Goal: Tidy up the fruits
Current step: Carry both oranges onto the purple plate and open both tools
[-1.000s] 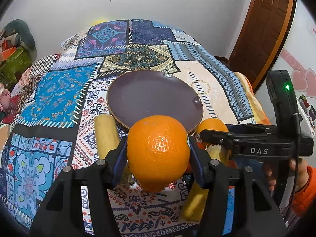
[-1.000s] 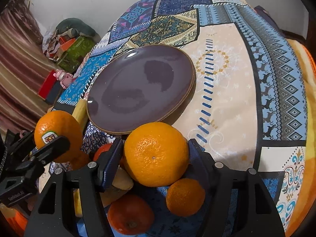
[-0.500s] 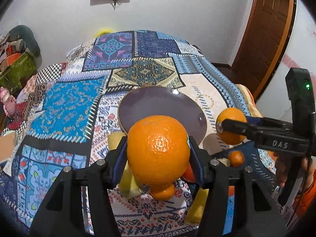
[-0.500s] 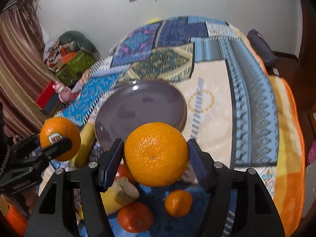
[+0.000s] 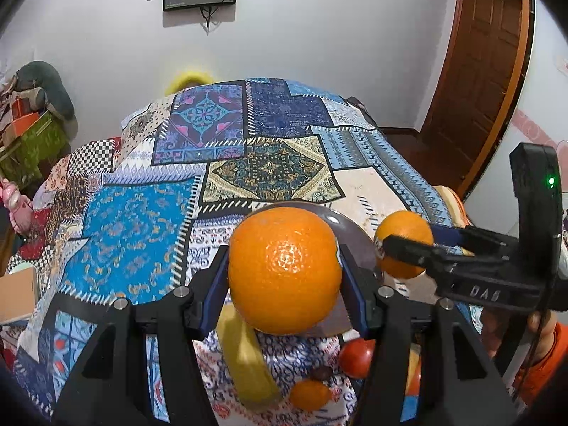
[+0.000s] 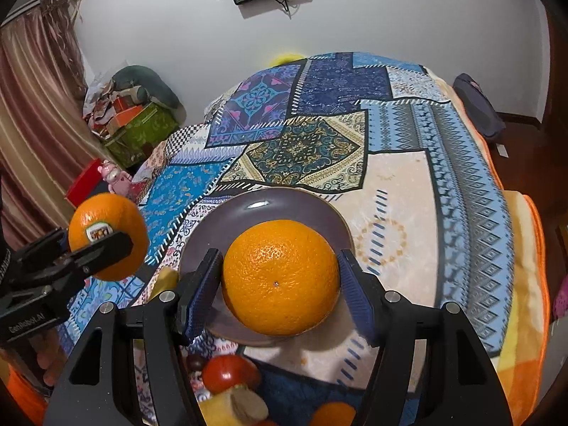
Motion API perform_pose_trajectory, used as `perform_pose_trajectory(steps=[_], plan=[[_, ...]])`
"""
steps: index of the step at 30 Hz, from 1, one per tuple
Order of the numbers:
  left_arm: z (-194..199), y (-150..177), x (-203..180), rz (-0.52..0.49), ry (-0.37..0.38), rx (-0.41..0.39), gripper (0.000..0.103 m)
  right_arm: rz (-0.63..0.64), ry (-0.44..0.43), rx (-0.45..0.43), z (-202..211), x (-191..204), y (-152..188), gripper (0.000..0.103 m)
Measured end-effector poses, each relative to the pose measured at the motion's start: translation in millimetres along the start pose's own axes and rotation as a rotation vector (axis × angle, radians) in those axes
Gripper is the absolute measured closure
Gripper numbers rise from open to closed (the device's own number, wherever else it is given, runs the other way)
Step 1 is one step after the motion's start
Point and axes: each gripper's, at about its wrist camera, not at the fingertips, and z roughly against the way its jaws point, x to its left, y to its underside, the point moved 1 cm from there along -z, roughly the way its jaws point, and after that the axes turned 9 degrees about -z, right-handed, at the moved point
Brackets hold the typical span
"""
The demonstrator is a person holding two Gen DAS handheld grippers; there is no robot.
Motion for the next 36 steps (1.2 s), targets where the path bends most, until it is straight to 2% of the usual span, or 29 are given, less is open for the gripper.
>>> perform_pose_trajectory(steps=[15, 20, 23, 31, 36], plan=[[-70.7, -1.6, 10.2, -0.016, 0.018, 0.119, 0.046, 0.047, 0.056, 0.082, -57.6, -1.6, -6.1, 0.040], [-90.1, 1.0, 16.0, 0.020, 0.064, 0.166, 0.046, 0.060, 0.055, 0.100, -69.1, -2.5, -9.4, 0.040], [-97.5, 1.2, 18.6, 0.028, 0.060, 0.174, 0.046, 0.071, 0.054, 0.115, -74.6, -2.0, -8.2, 0.040], [-111.8, 3.3, 23.5, 0.046, 0.073, 0.205, 0.046, 0.025, 0.020, 0.160, -74.4, -12.1, -12.0, 0.038], [-115.5, 4.4, 20.0, 0.038, 0.076, 0.216, 0.046, 0.049, 0.016, 0.122, -54.3, -16.1, -16.2, 0.038]])
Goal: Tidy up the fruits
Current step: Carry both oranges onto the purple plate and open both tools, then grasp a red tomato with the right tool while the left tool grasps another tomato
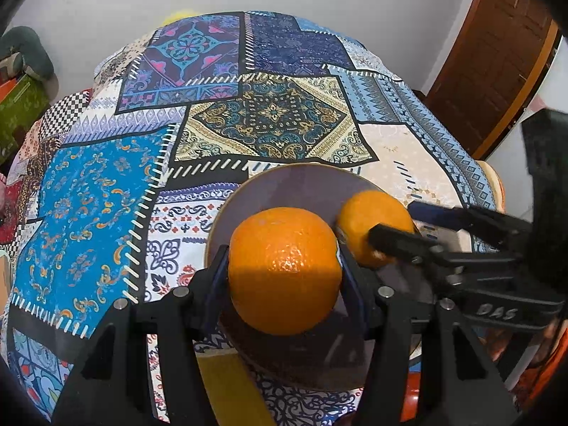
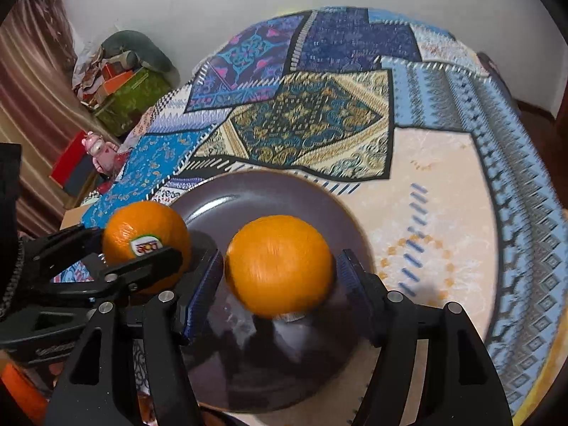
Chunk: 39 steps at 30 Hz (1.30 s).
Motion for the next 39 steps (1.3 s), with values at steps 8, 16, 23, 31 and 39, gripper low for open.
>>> perform_pose_trajectory(steps=[8, 16, 23, 31, 39], plan=[[-12.8, -1.6, -13.4, -0.025, -0.008, 0.030, 0.046, 0.001, 0.050, -0.033, 16.7, -13.6, 0.5, 0.038], [13.0, -10.7, -23.7, -0.077, -0.053, -0.050, 0.045, 0.019, 0.082, -0.062, 27.1, -15.4, 8.4, 0.038], [55.8, -5.3, -22.6, -0.081, -0.073, -0.110, 0.045, 0.040, 0.092, -0.114, 53.4, -9.3, 18.0, 0.038], [98.3, 25.6, -21.4, -0.081, -0.096, -0.133, 0.045, 0.051, 0.091, -0.150, 84.2, 0.5, 41.0, 0.036], [119.5, 75.0, -20.9, -0.048, -0.089, -0.107, 0.043, 0.050, 0.093, -0.141, 96.3, 7.0, 75.5, 0.035]])
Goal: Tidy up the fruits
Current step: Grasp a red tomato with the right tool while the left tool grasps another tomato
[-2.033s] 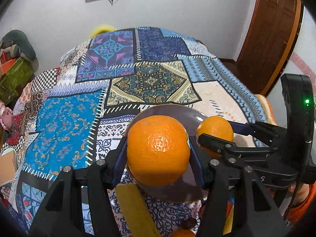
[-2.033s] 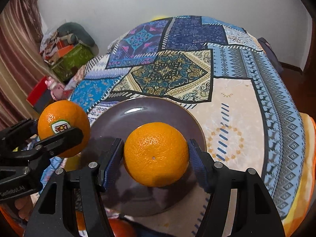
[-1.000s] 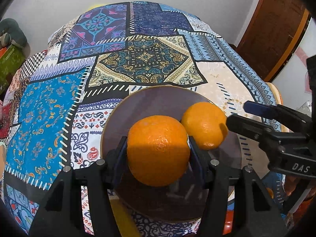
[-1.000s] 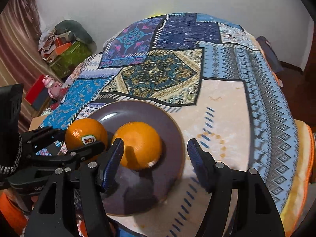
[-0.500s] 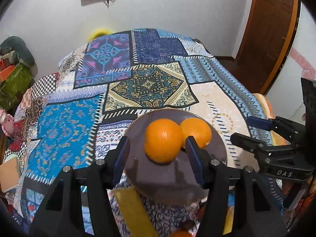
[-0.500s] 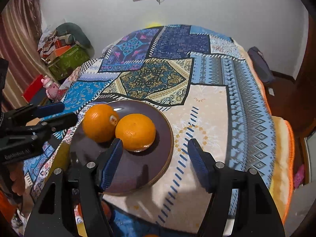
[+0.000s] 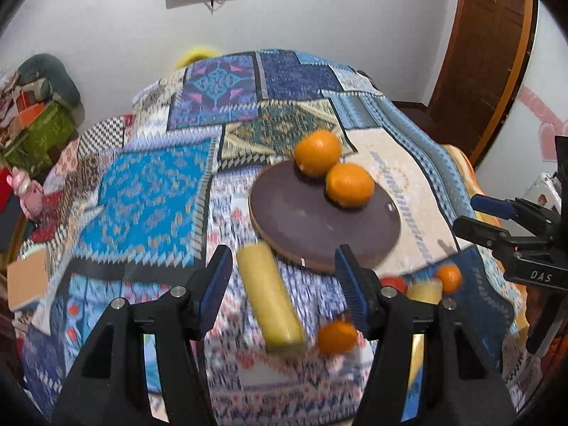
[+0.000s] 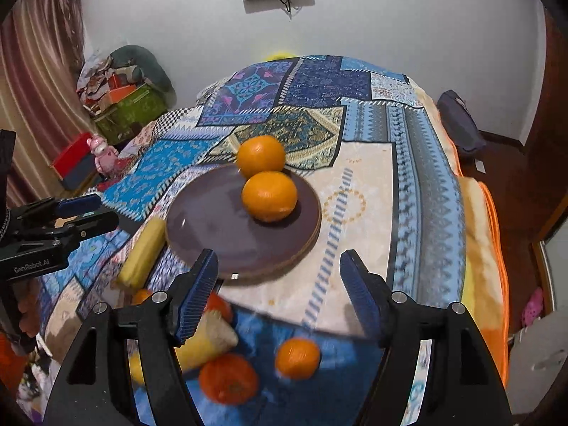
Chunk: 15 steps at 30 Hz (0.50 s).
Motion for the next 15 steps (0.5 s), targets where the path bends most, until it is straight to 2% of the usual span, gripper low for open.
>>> perform_pose_trajectory(steps=[8, 15], plan=[[10.8, 40.9, -17.2, -0.008, 0.019, 0.035, 0.043, -0.003, -0.002, 0.065, 5.2, 6.5, 47.1, 0.034], [9.3, 51.3, -33.0, -0.011, 0.055, 0.051, 0.043, -0.024, -0.014, 0.125, -5.9, 6.6, 75.6, 0.034]])
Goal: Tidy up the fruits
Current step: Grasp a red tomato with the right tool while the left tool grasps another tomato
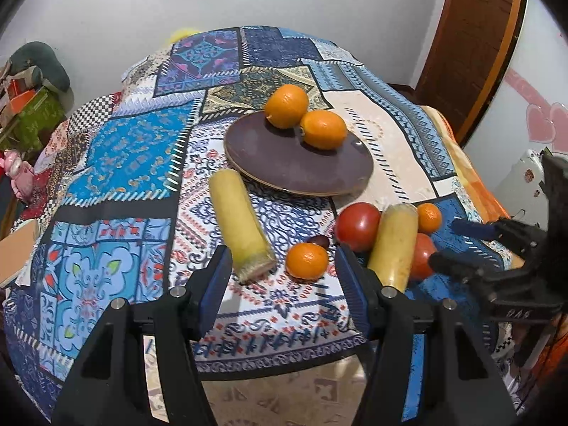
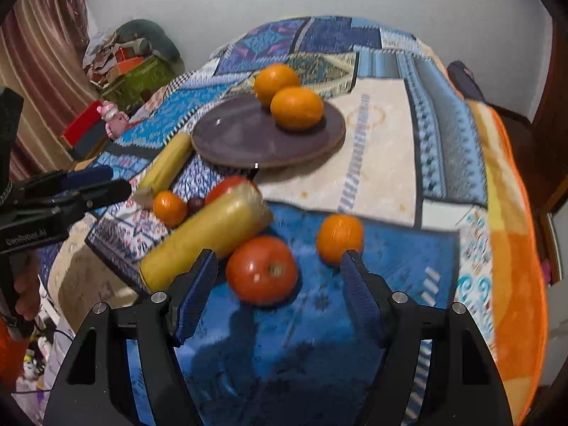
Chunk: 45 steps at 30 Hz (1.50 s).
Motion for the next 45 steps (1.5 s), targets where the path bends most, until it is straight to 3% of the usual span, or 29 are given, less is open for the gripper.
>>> perform_pose_trajectory(steps=[9, 16, 23, 34, 42, 45], plan=[[-16.2, -9.3, -14.5, -0.039, 0.014, 0.021, 0.043, -0.018, -0.037, 0.044, -17.9, -2.4, 3.6, 0.036], [-35.2, -16.3, -21.8, -0.067, 0.036, 0.050, 0.043, -0.026, -0.114, 0.058, -18.9, -1.3, 6.2, 0.056], [-50.9, -23.0, -32.0, -0.098, 0.048, 0.069, 0.043, -0.028, -0.101, 0.042, -13.4, -4.1, 6.0, 0.056], [-69.0, -32.7, -57.7, -0.147, 0.078, 0.090, 0.043, -0.075, -0.016, -0.076, 29.3, -39.6, -2.7, 0.056], [-91.5, -37.7, -67.0, -0.143, 0.092, 0.131, 0.043, -0.089, -0.008, -0.117, 37.3, -47.2, -11.9, 0.056], [-97.8, -38.4, -68.0, -0.144, 0.094, 0.141, 0.054, -0.085, -0.015, -0.114, 33.0, -45.0, -14.9, 0.056]])
